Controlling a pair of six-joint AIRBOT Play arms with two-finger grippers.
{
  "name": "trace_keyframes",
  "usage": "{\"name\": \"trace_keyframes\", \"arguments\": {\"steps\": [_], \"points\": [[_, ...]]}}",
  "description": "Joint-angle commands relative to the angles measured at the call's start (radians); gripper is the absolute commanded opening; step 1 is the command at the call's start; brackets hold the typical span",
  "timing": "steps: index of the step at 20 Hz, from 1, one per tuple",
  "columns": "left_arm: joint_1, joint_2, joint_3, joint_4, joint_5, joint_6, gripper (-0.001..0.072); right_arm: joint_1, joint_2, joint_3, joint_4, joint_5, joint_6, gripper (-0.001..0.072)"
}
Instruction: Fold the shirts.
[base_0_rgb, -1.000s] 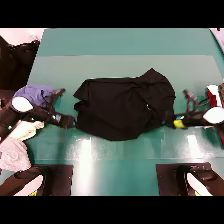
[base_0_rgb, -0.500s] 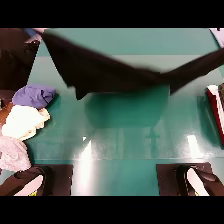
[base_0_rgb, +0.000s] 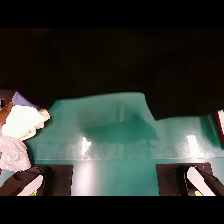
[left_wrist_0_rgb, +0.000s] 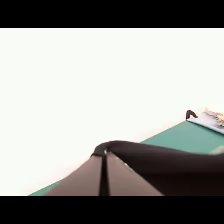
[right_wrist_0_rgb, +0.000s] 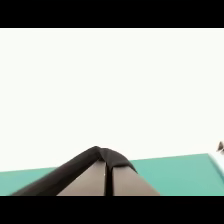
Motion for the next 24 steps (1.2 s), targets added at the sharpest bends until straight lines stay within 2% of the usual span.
{"name": "trace_keyframes", "arguments": {"steps": [1, 3, 5, 8, 11, 13, 18, 21, 24], "points": [[0.001, 0.010, -0.084, 0.088, -0.058, -0.056, 0.0021, -0.071, 0.003, -0.008, -0.002, 0.046, -0.005, 0.0017], [0.001, 0.003, -0.240, 0.194, -0.095, -0.109, 0.0021, -0.105, -0.006, -0.096, -0.001, 0.105, -0.005, 0.0016], [0.001, -0.037, -0.387, 0.252, -0.133, -0.140, 0.0021, -0.109, -0.073, -0.121, 0.000, 0.243, 0.011, 0.0016], [0.001, -0.146, -0.563, 0.232, -0.157, -0.161, 0.0021, -0.073, -0.247, -0.121, -0.005, 0.457, 0.041, 0.0016], [0.001, -0.302, -0.624, 0.217, -0.101, -0.161, 0.0022, 0.040, -0.429, -0.121, -0.091, 0.511, 0.042, 0.0016], [0.001, -0.385, -0.624, 0.217, 0.002, -0.164, 0.0022, 0.123, -0.526, -0.121, -0.155, 0.448, 0.039, 0.0017], [0.007, -0.510, -0.624, 0.205, 0.287, -0.148, 0.0022, 0.277, -0.698, -0.121, -0.300, 0.119, 0.035, 0.0017], [0.007, -0.570, -0.624, 0.205, 0.460, -0.144, 0.0021, 0.316, -0.790, -0.121, -0.299, -0.051, 0.035, 0.0017], [0.007, -0.622, -0.624, 0.205, 0.566, -0.144, 0.0021, 0.318, -0.867, -0.121, -0.297, -0.163, 0.035, 0.0017]]}}
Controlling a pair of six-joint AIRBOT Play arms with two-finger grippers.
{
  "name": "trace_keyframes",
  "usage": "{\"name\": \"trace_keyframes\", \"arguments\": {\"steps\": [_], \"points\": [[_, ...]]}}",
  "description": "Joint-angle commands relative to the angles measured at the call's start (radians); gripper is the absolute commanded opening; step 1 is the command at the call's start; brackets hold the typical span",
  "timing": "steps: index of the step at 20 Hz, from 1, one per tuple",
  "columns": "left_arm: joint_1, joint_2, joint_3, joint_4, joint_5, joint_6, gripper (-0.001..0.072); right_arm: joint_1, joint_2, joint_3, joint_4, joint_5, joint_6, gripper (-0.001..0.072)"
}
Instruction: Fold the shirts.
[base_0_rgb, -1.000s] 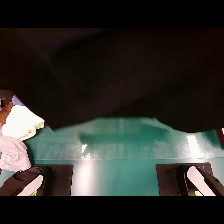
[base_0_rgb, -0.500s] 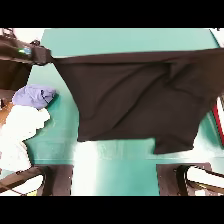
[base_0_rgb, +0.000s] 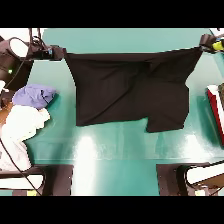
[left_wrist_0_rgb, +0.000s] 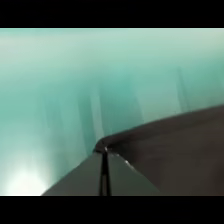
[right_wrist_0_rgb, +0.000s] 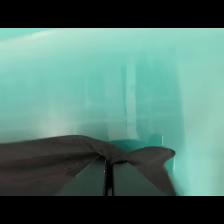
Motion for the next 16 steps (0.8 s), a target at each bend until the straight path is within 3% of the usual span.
{"name": "trace_keyframes", "arguments": {"steps": [1, 5, 12, 16], "points": [[0.001, -0.067, 0.000, -0.002, 0.183, 0.006, 0.0021, 0.019, -0.094, 0.000, -0.016, -0.171, -0.002, 0.0017], [0.005, -0.103, 0.008, 0.003, 0.088, 0.023, 0.0021, 0.008, -0.150, 0.000, -0.017, -0.061, -0.080, 0.0016], [0.005, -0.116, 0.003, 0.029, -0.355, 0.032, 0.0022, 0.007, -0.176, -0.077, -0.090, 0.175, -0.108, 0.0017], [0.005, -0.132, 0.000, 0.013, -0.424, 0.034, 0.0022, 0.006, -0.175, -0.146, -0.092, 0.179, -0.108, 0.0023]]}}
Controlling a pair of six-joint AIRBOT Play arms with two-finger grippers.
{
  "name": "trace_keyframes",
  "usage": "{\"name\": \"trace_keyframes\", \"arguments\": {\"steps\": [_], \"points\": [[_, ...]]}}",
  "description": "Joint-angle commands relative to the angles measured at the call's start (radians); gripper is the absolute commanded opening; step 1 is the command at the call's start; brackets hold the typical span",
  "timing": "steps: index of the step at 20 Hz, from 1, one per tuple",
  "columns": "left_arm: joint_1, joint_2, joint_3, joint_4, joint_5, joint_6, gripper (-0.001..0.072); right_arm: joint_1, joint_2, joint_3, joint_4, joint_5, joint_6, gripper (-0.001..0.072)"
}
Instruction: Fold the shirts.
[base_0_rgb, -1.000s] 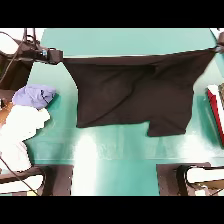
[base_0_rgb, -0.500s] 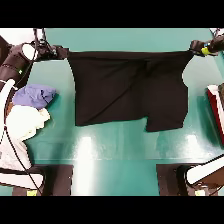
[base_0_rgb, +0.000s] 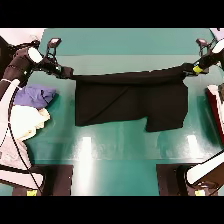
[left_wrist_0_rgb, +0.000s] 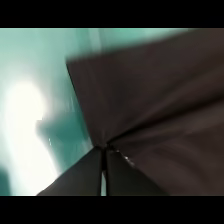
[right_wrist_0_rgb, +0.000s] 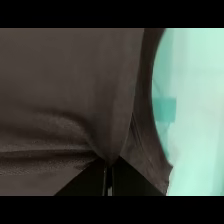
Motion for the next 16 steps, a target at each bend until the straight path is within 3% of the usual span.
{"name": "trace_keyframes", "arguments": {"steps": [1, 2, 3, 4, 9, 16], "points": [[0.001, -0.011, -0.008, -0.011, -0.103, -0.006, 0.0036, 0.000, -0.002, -0.048, -0.016, 0.032, -0.004, 0.0030], [0.001, -0.013, -0.012, -0.010, -0.102, -0.024, 0.0300, 0.000, -0.002, -0.048, -0.009, 0.033, -0.004, 0.0158], [0.001, -0.013, -0.013, -0.003, -0.101, -0.046, 0.0482, 0.000, 0.002, -0.047, -0.001, 0.036, -0.004, 0.0389], [0.002, -0.012, -0.013, 0.009, -0.108, -0.064, 0.0487, -0.004, 0.009, -0.047, 0.008, 0.042, -0.005, 0.0468], [0.000, -0.003, -0.037, 0.006, -0.303, -0.066, 0.0486, -0.054, 0.121, -0.048, 0.046, 0.138, -0.009, 0.0464], [0.000, 0.346, -0.612, -0.158, -0.102, -0.052, 0.0487, -0.143, 0.262, -0.048, 0.281, 0.232, -0.024, 0.0463]]}}
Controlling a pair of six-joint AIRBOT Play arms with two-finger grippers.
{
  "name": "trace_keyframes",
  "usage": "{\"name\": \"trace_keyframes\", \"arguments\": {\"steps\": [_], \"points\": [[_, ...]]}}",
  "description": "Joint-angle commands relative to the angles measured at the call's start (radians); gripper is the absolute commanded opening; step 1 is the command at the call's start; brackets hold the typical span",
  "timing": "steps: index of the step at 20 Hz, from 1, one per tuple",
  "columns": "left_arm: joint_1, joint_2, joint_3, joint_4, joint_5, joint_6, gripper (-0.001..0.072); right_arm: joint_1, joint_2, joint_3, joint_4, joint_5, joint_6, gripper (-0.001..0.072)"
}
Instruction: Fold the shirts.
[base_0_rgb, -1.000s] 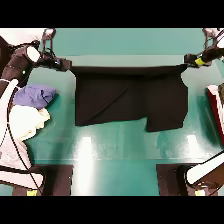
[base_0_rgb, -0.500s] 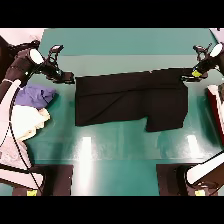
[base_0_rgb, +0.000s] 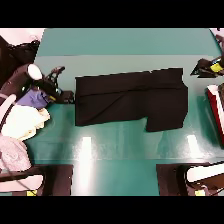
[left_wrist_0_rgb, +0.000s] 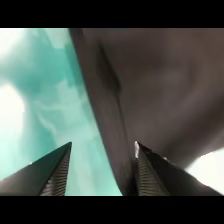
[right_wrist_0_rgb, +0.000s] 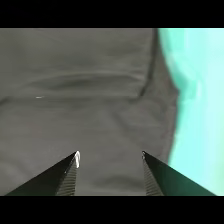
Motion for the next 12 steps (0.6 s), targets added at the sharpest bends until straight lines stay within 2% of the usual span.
{"name": "trace_keyframes", "arguments": {"steps": [1, 4, 7, 12], "points": [[0.000, 0.164, -0.267, -0.105, 0.087, 0.038, 0.0488, -0.021, 0.065, 0.000, 0.087, 0.032, -0.005, 0.0463], [0.000, 0.195, -0.368, -0.216, 0.090, 0.148, 0.0488, -0.012, 0.089, 0.000, 0.088, 0.036, -0.005, 0.0463], [0.000, 0.194, -0.410, -0.263, 0.134, 0.211, 0.0488, -0.008, 0.094, 0.000, 0.088, 0.056, -0.005, 0.0463], [-0.051, 0.182, -0.428, -0.274, 0.161, 0.234, 0.0487, -0.008, 0.094, 0.000, 0.087, 0.073, -0.005, 0.0460]]}}
